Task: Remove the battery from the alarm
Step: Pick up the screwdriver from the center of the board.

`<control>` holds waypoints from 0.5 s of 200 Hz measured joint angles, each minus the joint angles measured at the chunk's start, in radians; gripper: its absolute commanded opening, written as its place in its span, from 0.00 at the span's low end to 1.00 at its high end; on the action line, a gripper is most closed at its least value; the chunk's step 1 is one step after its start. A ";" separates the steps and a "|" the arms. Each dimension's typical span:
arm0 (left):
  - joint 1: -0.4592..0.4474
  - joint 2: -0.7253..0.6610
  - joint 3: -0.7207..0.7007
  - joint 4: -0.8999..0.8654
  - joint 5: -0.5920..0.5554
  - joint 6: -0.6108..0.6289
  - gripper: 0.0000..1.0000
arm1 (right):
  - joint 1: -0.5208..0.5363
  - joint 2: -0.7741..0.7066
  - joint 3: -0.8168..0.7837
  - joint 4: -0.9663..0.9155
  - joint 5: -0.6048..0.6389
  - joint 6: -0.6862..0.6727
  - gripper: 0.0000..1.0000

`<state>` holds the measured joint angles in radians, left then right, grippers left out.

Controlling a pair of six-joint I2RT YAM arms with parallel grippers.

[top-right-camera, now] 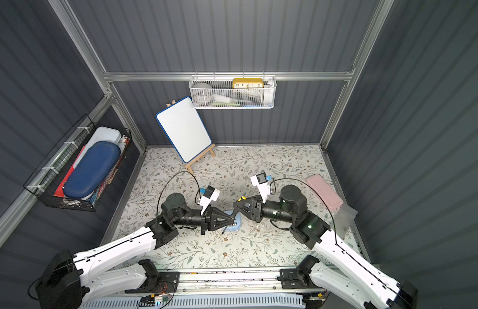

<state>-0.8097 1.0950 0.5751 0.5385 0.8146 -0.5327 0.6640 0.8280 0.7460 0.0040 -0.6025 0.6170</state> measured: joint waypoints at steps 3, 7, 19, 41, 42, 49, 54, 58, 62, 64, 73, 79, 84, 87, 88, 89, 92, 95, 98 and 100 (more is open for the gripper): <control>0.000 0.000 0.000 0.001 0.000 0.000 0.00 | 0.000 0.000 0.000 0.002 0.000 0.000 0.30; 0.000 0.000 0.000 0.002 0.000 -0.002 0.00 | 0.000 0.000 -0.002 0.006 0.000 0.003 0.31; 0.000 0.000 0.000 0.007 -0.003 -0.007 0.00 | 0.000 -0.002 -0.010 0.026 0.000 0.013 0.34; 0.001 0.010 0.000 0.019 -0.008 -0.008 0.00 | 0.006 -0.019 -0.032 0.047 0.024 0.024 0.42; 0.001 0.010 0.000 0.019 -0.008 -0.008 0.00 | 0.006 -0.021 -0.033 0.047 0.026 0.023 0.43; 0.002 0.014 0.002 0.026 -0.015 -0.008 0.00 | 0.008 -0.034 -0.041 0.039 0.038 0.018 0.47; 0.004 0.016 0.005 0.029 -0.018 -0.008 0.00 | 0.010 -0.043 -0.046 0.032 0.050 0.022 0.51; 0.006 0.019 0.010 0.032 -0.022 -0.008 0.00 | 0.011 -0.053 -0.051 0.026 0.059 0.011 0.53; 0.007 0.022 0.015 0.035 -0.024 -0.008 0.00 | 0.011 -0.064 -0.056 0.022 0.071 0.009 0.54; 0.007 0.023 0.017 0.037 -0.026 -0.007 0.00 | 0.012 -0.069 -0.058 0.020 0.075 0.005 0.54; 0.011 0.027 0.029 0.044 -0.031 -0.007 0.00 | 0.013 -0.090 -0.068 0.019 0.096 0.003 0.55; 0.012 0.029 0.035 0.047 -0.034 -0.007 0.00 | 0.013 -0.104 -0.072 0.018 0.112 -0.002 0.56; 0.012 0.030 0.040 0.048 -0.034 -0.007 0.00 | 0.013 -0.114 -0.073 0.016 0.126 -0.007 0.57; 0.012 0.030 0.042 0.049 -0.035 -0.007 0.00 | 0.013 -0.119 -0.073 0.015 0.132 -0.008 0.57; 0.012 0.031 0.042 0.050 -0.035 -0.007 0.00 | 0.013 -0.122 -0.073 0.014 0.137 -0.010 0.58; 0.012 0.031 0.043 0.050 -0.035 -0.007 0.00 | 0.013 -0.124 -0.073 0.014 0.140 -0.011 0.58; 0.012 0.031 0.044 0.050 -0.035 -0.007 0.00 | 0.013 -0.128 -0.073 0.014 0.147 -0.013 0.58; 0.012 0.031 0.045 0.052 -0.035 -0.007 0.00 | 0.014 -0.133 -0.073 0.013 0.156 -0.015 0.58; 0.012 0.031 0.045 0.053 -0.036 -0.007 0.00 | 0.014 -0.136 -0.073 0.013 0.162 -0.018 0.58; 0.012 0.031 0.045 0.053 -0.035 -0.007 0.00 | 0.014 -0.138 -0.073 0.013 0.165 -0.019 0.58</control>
<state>-0.7979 1.1259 0.6197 0.5919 0.7792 -0.5396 0.6781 0.6903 0.6727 0.0174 -0.4374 0.5980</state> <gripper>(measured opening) 0.100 0.574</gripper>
